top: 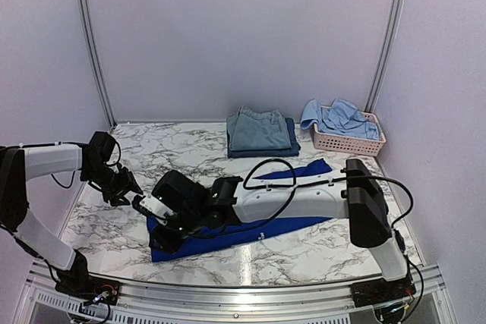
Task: Fold and stack the mixed laundry pile
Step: Pick up the rectangle-folded T-shirt from the center of the board.
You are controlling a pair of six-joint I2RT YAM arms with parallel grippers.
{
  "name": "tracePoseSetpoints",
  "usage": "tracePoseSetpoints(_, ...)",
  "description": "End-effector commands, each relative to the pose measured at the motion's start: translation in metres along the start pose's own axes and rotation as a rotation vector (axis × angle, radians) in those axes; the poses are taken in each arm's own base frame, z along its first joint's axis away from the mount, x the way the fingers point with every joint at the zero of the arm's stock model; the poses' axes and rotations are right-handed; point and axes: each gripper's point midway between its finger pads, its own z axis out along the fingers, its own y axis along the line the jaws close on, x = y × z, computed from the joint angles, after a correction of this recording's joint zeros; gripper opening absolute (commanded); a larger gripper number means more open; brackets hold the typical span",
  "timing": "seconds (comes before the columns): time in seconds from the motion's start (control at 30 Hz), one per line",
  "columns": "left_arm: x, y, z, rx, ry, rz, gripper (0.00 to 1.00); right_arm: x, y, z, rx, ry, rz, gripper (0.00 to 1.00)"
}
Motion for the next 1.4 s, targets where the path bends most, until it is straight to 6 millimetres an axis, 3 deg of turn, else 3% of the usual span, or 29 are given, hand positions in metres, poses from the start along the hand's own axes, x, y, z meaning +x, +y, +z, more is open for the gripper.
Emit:
tracePoseSetpoints(0.0,0.009,0.012,-0.007,-0.039,0.002,0.012,0.58,0.006,0.026,0.022,-0.012,0.033,-0.068,0.36)
tracePoseSetpoints(0.13,0.011,0.013,-0.011,-0.04,-0.011,0.015,0.58,0.023,0.021,0.04,0.052,0.098,-0.082,0.35)
tracePoseSetpoints(0.37,0.016,0.015,-0.015,-0.038,-0.024,0.029,0.58,0.035,0.011,0.052,0.079,0.114,-0.089,0.34)
tracePoseSetpoints(0.87,0.018,0.018,-0.016,-0.071,-0.046,0.051,0.59,0.042,0.0,0.074,0.11,0.131,-0.133,0.35)
tracePoseSetpoints(1.1,0.022,0.02,-0.01,-0.106,-0.036,0.07,0.59,0.059,-0.029,0.083,0.243,0.197,-0.154,0.37)
tracePoseSetpoints(1.27,0.02,0.018,-0.005,-0.122,-0.026,0.078,0.59,0.05,-0.033,0.078,0.305,0.183,-0.192,0.37)
tracePoseSetpoints(1.37,0.02,0.018,0.0,-0.134,-0.012,0.083,0.59,0.055,-0.035,0.085,0.305,0.2,-0.201,0.31)
